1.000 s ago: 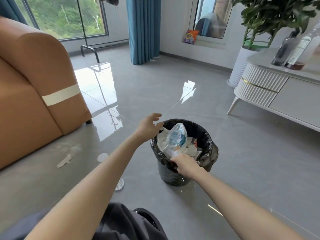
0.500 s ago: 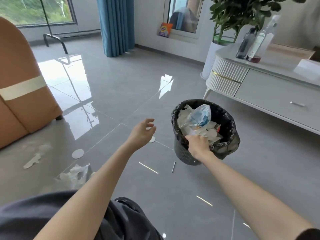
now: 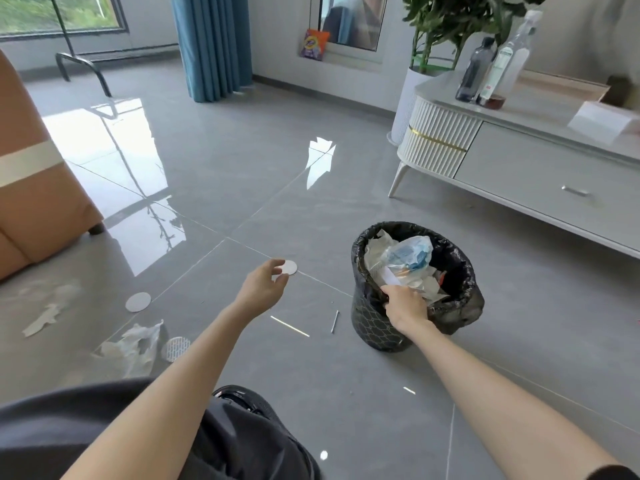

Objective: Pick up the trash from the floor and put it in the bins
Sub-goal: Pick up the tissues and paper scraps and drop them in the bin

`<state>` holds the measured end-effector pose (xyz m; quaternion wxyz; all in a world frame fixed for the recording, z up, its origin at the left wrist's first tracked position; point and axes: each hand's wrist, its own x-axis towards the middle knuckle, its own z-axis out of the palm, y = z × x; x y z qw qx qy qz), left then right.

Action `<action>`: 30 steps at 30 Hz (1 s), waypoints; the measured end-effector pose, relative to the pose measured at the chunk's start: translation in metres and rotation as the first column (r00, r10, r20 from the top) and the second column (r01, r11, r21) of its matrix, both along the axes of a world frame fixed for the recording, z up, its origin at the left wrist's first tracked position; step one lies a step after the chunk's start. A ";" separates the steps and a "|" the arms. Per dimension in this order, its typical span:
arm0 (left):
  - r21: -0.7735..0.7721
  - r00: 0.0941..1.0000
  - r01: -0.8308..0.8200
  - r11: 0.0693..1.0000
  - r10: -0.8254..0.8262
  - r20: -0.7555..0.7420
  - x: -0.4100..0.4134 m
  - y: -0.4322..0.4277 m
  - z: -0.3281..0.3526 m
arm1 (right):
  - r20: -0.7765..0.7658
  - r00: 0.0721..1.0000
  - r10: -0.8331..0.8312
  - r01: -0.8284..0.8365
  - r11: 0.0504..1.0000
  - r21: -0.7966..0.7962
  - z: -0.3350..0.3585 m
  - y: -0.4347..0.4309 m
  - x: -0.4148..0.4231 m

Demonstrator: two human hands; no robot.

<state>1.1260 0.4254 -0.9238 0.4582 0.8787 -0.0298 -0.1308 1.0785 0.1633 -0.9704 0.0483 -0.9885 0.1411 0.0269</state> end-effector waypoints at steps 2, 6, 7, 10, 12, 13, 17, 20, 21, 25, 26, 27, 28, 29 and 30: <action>-0.003 1.000 -0.013 1.000 0.013 0.008 0.003 0.002 -0.001 | -0.003 0.999 0.039 -0.039 0.999 0.019 0.001 0.005 0.007; -0.018 0.999 -0.033 0.999 0.034 0.009 0.007 0.006 -0.008 | 0.181 0.983 0.043 -0.049 0.998 0.033 -0.001 0.028 0.015; -0.020 0.999 -0.038 0.999 0.038 0.005 0.008 0.008 -0.011 | 0.254 0.964 0.071 -0.072 0.997 -0.006 -0.001 0.035 0.016; -0.017 0.997 -0.071 0.997 0.071 -0.004 0.013 0.012 -0.019 | 0.412 0.889 0.200 -0.189 0.980 -0.066 -0.004 0.058 0.024; -0.020 0.993 -0.121 0.992 0.121 -0.001 0.019 0.014 -0.024 | 0.428 0.869 0.248 -0.288 0.957 0.029 -0.010 0.075 0.030; -0.027 0.989 -0.146 0.989 0.146 -0.002 0.023 0.015 -0.026 | 0.399 0.883 0.247 -0.310 0.945 0.102 -0.014 0.083 0.034; -0.051 0.981 -0.193 0.980 0.193 -0.012 0.041 0.019 -0.037 | 0.130 0.970 0.205 -0.237 0.915 0.325 -0.044 0.102 0.068; -0.047 0.979 -0.203 0.978 0.203 -0.024 0.057 0.025 -0.050 | -0.013 0.978 0.209 -0.189 0.910 0.369 -0.072 0.108 0.103; -0.048 0.978 -0.207 0.977 0.205 -0.032 0.064 0.029 -0.057 | -0.051 0.976 0.213 -0.179 0.910 0.375 -0.082 0.110 0.117; -0.027 0.975 -0.211 0.977 0.209 -0.071 0.089 0.045 -0.082 | -0.172 0.958 0.228 -0.150 0.915 0.376 -0.118 0.116 0.166; -0.020 0.972 -0.221 0.975 0.219 -0.079 0.095 0.048 -0.088 | -0.196 0.952 0.236 -0.150 0.916 0.373 -0.127 0.118 0.178; -0.017 0.969 -0.232 0.972 0.230 -0.087 0.102 0.051 -0.094 | -0.214 0.946 0.244 -0.154 0.917 0.367 -0.136 0.121 0.189; -0.018 0.965 -0.245 0.969 0.243 -0.096 0.109 0.053 -0.100 | -0.227 0.940 0.254 -0.160 0.918 0.362 -0.146 0.123 0.200; -0.024 0.961 -0.259 0.966 0.255 -0.107 0.117 0.055 -0.107 | -0.241 0.935 0.260 -0.163 0.919 0.359 -0.157 0.127 0.213; -0.038 0.957 -0.272 0.962 0.266 -0.116 0.122 0.056 -0.110 | -0.254 0.931 0.261 -0.161 0.921 0.356 -0.165 0.129 0.222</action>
